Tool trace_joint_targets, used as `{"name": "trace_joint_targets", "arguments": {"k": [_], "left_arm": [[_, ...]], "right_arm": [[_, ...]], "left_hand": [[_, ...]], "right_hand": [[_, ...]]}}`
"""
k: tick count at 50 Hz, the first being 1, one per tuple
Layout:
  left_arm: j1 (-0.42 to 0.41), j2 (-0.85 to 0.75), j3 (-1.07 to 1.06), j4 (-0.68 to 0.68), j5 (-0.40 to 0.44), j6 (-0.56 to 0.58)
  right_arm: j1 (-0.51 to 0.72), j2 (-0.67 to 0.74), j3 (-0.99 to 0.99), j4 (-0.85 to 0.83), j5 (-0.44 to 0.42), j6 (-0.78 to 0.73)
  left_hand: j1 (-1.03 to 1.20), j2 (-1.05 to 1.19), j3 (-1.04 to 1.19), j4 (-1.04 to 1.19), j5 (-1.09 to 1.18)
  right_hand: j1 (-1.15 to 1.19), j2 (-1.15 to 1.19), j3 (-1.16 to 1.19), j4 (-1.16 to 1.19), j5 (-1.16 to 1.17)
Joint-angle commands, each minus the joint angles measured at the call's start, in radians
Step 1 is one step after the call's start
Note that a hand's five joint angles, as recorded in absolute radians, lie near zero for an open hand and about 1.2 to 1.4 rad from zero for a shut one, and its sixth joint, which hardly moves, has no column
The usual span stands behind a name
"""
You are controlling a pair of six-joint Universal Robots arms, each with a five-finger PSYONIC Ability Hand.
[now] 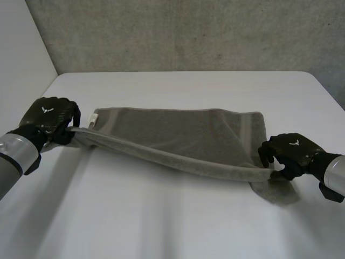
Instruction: Fold the towel.
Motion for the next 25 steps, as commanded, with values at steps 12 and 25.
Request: {"name": "trace_joint_targets", "arguments": {"k": [12,25], "left_arm": [[0.009,-0.011,-0.007,0.000,0.000,-0.002],[0.005,0.050,0.004,-0.020,0.015,-0.005]], "right_arm": [[-0.026,-0.001,0.053,0.020,0.008,-0.001],[-0.084,-0.172,-0.063,0.126,0.001,0.001]], "left_hand": [[0.073,0.058,0.054,0.032,0.065],[0.073,0.058,0.054,0.032,0.065]], "right_hand": [[-0.022,-0.045,-0.037,-0.036,-0.021],[0.499,0.476,0.485,0.485,0.500]]}}
